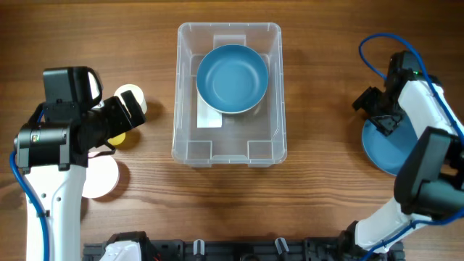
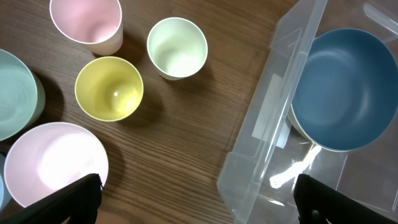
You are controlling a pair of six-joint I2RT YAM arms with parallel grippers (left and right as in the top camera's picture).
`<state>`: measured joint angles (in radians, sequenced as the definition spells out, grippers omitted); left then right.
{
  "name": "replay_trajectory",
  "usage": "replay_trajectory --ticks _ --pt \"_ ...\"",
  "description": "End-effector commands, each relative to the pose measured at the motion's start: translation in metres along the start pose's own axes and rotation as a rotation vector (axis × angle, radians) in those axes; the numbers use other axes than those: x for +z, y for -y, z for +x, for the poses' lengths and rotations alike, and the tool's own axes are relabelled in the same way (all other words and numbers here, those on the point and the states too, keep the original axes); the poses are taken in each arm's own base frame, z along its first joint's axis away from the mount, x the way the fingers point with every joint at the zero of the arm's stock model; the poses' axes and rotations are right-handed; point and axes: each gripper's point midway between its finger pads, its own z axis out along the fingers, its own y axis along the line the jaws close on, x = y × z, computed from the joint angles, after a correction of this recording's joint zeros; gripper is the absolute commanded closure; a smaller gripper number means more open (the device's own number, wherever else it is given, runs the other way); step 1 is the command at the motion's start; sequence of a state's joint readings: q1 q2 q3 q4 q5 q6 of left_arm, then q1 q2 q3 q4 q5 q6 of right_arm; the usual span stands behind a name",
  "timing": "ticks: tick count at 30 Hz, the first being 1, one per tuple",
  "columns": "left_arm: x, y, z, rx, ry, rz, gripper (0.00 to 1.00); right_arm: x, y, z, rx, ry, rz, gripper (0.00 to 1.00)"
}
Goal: Pack container
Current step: 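Grasp the second teal bowl with the right gripper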
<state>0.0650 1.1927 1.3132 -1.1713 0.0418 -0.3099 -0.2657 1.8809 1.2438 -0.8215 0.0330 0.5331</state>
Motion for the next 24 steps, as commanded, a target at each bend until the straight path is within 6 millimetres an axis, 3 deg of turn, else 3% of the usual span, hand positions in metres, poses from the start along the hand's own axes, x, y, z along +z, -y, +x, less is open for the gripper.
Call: replay_trajectory --ticks 1,5,6,8,11,14,15,16,17,19,20,21,22,24 --pt "-0.005 -0.001 -0.005 -0.017 0.021 -0.005 0.00 0.016 0.002 0.004 0.019 -0.030 0.014 0.39" --pt "-0.005 -0.001 -0.005 -0.017 0.021 -0.005 0.00 0.016 0.002 0.004 0.017 -0.029 0.013 0.82" --pt "-0.005 -0.001 -0.005 -0.016 0.021 -0.005 0.00 0.016 0.002 0.004 0.018 -0.029 0.013 0.88" --pt "-0.005 -0.001 -0.005 -0.016 0.021 -0.005 0.00 0.016 0.002 0.004 0.018 -0.028 0.013 0.95" --pt "-0.005 -0.001 -0.005 -0.016 0.021 -0.005 0.00 0.016 0.001 0.002 0.016 -0.023 0.009 0.96" --pt "-0.005 -0.001 -0.005 -0.016 0.021 -0.005 0.00 0.004 -0.022 -0.007 -0.091 0.004 -0.086 0.96" --pt "-0.005 -0.001 -0.005 -0.017 0.021 -0.005 0.00 -0.008 -0.035 -0.013 -0.142 0.026 -0.136 0.96" --pt "-0.005 -0.001 -0.005 -0.016 0.021 -0.005 0.00 -0.038 -0.058 -0.025 -0.228 0.088 -0.203 0.96" --pt "-0.005 -0.001 -0.005 -0.016 0.021 -0.005 0.00 -0.055 -0.068 -0.030 -0.262 0.126 -0.223 0.96" --pt "-0.005 -0.001 -0.005 -0.016 0.021 -0.005 0.00 -0.110 -0.100 -0.037 -0.395 0.239 -0.281 0.96" --pt "-0.005 -0.001 -0.005 -0.016 0.021 -0.005 0.00 -0.149 -0.124 -0.031 -0.508 0.308 -0.320 0.96" --pt "-0.005 -0.001 -0.006 -0.016 0.021 -0.004 0.00 -0.171 -0.141 -0.022 -0.593 0.348 -0.343 0.96" --pt "-0.005 -0.001 -0.005 -0.016 0.021 -0.005 0.00 -0.187 -0.153 -0.014 -0.657 0.372 -0.359 0.96" --pt "-0.005 -0.001 -0.005 -0.017 0.021 -0.005 0.00 -0.223 -0.191 0.022 -0.871 0.436 -0.409 0.96"
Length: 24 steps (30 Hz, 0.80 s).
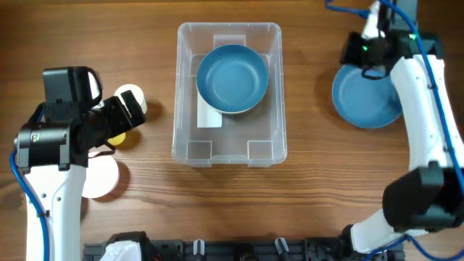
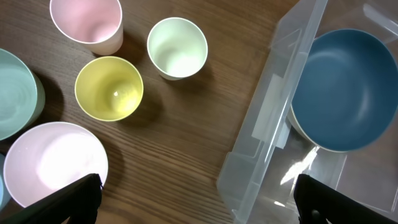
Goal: Pack container
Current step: 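Grasp the second teal bowl with the right gripper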
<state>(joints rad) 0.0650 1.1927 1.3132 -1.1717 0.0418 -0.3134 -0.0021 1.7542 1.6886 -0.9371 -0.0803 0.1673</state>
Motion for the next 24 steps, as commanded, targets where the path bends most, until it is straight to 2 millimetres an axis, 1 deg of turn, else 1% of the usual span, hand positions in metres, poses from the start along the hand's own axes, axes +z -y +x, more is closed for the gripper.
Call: replay_trajectory --ticks 1,2,3,4,6,8,11,13,14,15,16,18,19,21,23,24 --pt "-0.005 -0.001 -0.006 -0.013 0.021 -0.004 0.00 -0.035 -0.075 -0.009 -0.328 0.077 -0.109 0.96" --pt "-0.005 -0.001 -0.006 -0.013 0.021 -0.005 0.00 -0.039 -0.091 -0.009 -0.382 0.094 -0.101 0.96" --pt "-0.005 -0.001 -0.006 -0.013 0.021 -0.005 0.00 -0.041 -0.102 -0.009 -0.408 0.115 -0.063 0.96" --pt "-0.005 -0.001 -0.006 -0.013 0.021 -0.004 0.00 -0.040 -0.104 -0.010 -0.395 0.126 -0.024 0.96" --pt "-0.005 -0.001 -0.006 -0.013 0.022 -0.005 0.00 -0.036 -0.094 -0.012 -0.311 0.133 0.044 0.96" --pt "-0.005 -0.001 -0.006 -0.013 0.022 -0.005 0.00 -0.028 -0.072 -0.016 -0.222 0.121 0.098 0.95" --pt "-0.005 -0.001 -0.006 -0.013 0.022 -0.005 0.00 0.000 -0.038 -0.009 -0.148 0.050 0.148 0.83" --pt "-0.005 -0.001 -0.006 -0.013 0.022 -0.005 0.00 0.027 -0.017 0.003 -0.121 -0.030 0.187 0.68" --pt "-0.005 -0.001 -0.006 -0.013 0.022 -0.005 0.00 0.039 -0.010 0.009 -0.109 -0.061 0.200 0.66" --pt "-0.005 -0.001 -0.006 -0.013 0.022 -0.005 0.00 0.055 0.000 0.016 -0.071 -0.105 0.220 0.64" --pt "-0.005 -0.001 -0.006 -0.013 0.022 -0.005 0.00 0.072 0.012 0.026 -0.014 -0.152 0.239 0.59" --pt "-0.005 -0.001 -0.006 -0.013 0.022 -0.005 0.00 0.096 0.022 0.039 0.014 -0.220 0.228 0.58" --pt "-0.005 -0.001 -0.006 -0.013 0.022 -0.005 0.00 0.110 0.028 0.049 0.027 -0.264 0.228 0.58" --pt "-0.005 -0.001 -0.006 -0.013 0.022 -0.005 0.00 0.131 0.040 0.067 0.041 -0.335 0.244 0.58" --pt "-0.005 -0.001 -0.006 -0.013 0.022 -0.005 0.00 0.144 0.043 0.078 0.046 -0.373 0.254 0.57" --pt "-0.005 -0.001 -0.006 -0.013 0.022 -0.005 0.00 0.147 0.044 0.080 0.056 -0.379 0.257 0.57"
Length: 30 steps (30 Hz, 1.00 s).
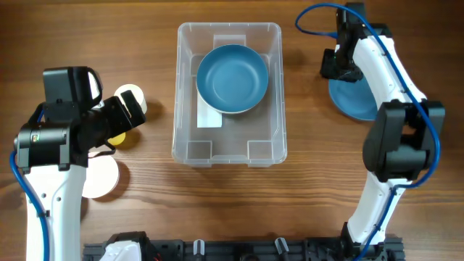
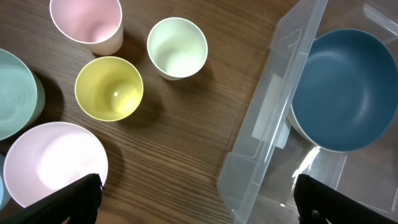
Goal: Pack container
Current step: 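Grasp the second teal bowl with the right gripper, then stack the second teal bowl onto the first in the container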
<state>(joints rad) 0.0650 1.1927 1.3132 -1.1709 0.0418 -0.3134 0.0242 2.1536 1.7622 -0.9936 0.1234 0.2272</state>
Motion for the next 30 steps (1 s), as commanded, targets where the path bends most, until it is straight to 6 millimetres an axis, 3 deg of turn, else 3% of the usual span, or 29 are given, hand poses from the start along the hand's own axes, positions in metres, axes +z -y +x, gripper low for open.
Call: replay_trajectory --ticks 1,3,11,14,19,24,25,27,30 --pt "-0.005 -0.001 -0.006 -0.013 0.022 -0.005 0.00 0.022 -0.006 0.011 0.033 -0.060 -0.006 0.57" --pt "-0.005 -0.001 -0.005 -0.013 0.021 -0.005 0.00 0.033 -0.006 0.016 0.047 -0.088 0.003 0.57" --pt "-0.005 -0.001 -0.005 -0.013 0.021 -0.005 0.00 0.049 -0.005 0.028 0.054 -0.122 0.013 0.57" --pt "-0.005 -0.001 -0.005 -0.013 0.021 -0.005 0.00 0.058 -0.003 0.040 0.069 -0.149 0.021 0.69" --pt "-0.005 -0.001 -0.005 -0.013 0.021 -0.005 0.00 0.059 -0.003 0.041 0.068 -0.151 0.022 0.96" --pt "-0.005 -0.001 -0.005 -0.013 0.021 -0.005 0.00 0.053 -0.004 0.034 0.070 -0.128 0.015 0.96" --pt "-0.005 -0.001 -0.005 -0.013 0.021 -0.004 0.00 0.041 -0.008 0.025 0.072 -0.101 -0.012 0.96" --pt "-0.005 -0.001 -0.005 -0.013 0.021 -0.005 0.00 -0.002 -0.013 0.001 0.071 0.003 -0.070 0.96" --pt "-0.005 -0.001 -0.005 -0.013 0.021 -0.005 0.00 -0.085 -0.025 -0.028 -0.037 0.199 -0.154 0.96"
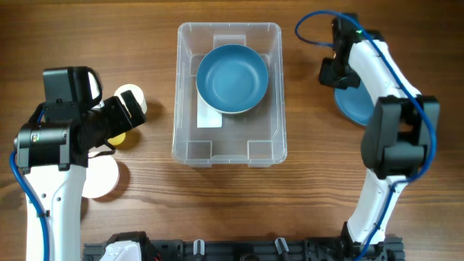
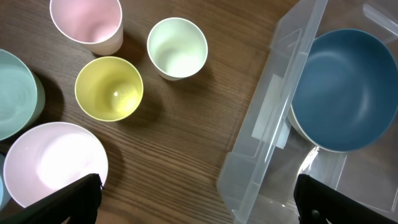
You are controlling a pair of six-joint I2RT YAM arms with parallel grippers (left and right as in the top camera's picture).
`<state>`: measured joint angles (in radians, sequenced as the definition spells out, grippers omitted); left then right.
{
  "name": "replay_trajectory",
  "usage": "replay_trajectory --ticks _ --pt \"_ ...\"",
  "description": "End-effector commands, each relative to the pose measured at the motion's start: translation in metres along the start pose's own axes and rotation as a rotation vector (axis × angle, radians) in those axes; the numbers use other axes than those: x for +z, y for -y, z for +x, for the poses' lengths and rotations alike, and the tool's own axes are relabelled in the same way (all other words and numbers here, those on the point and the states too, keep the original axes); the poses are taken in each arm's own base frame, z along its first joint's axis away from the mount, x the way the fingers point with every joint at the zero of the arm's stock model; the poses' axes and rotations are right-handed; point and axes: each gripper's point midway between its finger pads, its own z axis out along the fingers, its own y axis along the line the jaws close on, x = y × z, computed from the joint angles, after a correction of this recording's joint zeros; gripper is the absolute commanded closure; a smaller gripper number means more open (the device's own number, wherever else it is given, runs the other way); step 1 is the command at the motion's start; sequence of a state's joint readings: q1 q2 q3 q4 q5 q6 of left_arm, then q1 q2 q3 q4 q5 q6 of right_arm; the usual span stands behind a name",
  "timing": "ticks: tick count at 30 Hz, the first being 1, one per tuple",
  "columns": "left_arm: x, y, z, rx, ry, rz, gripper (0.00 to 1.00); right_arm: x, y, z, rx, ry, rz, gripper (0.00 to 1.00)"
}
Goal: Pack container
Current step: 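Stack the second teal bowl onto the first in the container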
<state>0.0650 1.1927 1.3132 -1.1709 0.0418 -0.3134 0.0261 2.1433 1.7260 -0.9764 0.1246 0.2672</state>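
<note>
A clear plastic container (image 1: 190, 148) stands mid-table with a blue bowl (image 1: 232, 78) inside it, toward the far end. To its right my right gripper (image 1: 334, 72) is shut on the left rim of a blue plate (image 1: 353, 106), which the arm partly hides. My left gripper (image 2: 199, 205) hangs open over the wood left of the container, holding nothing. Only its dark fingertips (image 2: 78, 198) show, in the bottom corners of the left wrist view. The same container (image 2: 255, 134) and blue bowl (image 2: 342, 87) appear in that view.
Left of the container stand a pink cup (image 2: 87, 25), a pale white cup (image 2: 177, 46) and a yellow cup (image 2: 109, 87). A teal bowl (image 2: 15, 93) and a pink bowl (image 2: 53, 165) sit nearer the left edge.
The right gripper and the blue plate have shifted only slightly, staying just right of the container's far corner. The left arm and the cups are unchanged.
The blue plate lay at the table's right edge with the right gripper at its rim. Then gripper and plate were further back and nearer the container. Later the plate was close to the container's right side, where it still is. The left arm stayed still.
</note>
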Motion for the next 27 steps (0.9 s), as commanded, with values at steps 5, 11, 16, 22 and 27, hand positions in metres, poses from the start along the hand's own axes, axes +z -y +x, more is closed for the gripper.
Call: replay_trajectory --ticks 5,11,16,22,27 --pt "-0.005 -0.001 -0.005 -0.013 0.021 -0.004 0.00 -0.223 -0.078 -0.026 -0.422 0.533 -0.260 0.96" --pt "-0.005 -0.001 -0.005 -0.013 0.021 -0.005 0.00 -0.290 -0.224 0.057 -1.177 0.790 -0.366 0.96" --pt "-0.005 -0.001 -0.006 -0.013 0.022 -0.005 0.00 -0.212 -0.283 0.100 -1.367 0.602 -0.401 0.96" --pt "-0.005 -0.001 -0.005 -0.013 0.021 -0.005 0.00 -0.139 -0.302 0.120 -1.381 0.407 -0.462 0.96" --pt "-0.005 -0.001 -0.006 -0.013 0.023 -0.004 0.00 -0.133 -0.286 0.103 -1.336 0.410 -0.318 0.79"
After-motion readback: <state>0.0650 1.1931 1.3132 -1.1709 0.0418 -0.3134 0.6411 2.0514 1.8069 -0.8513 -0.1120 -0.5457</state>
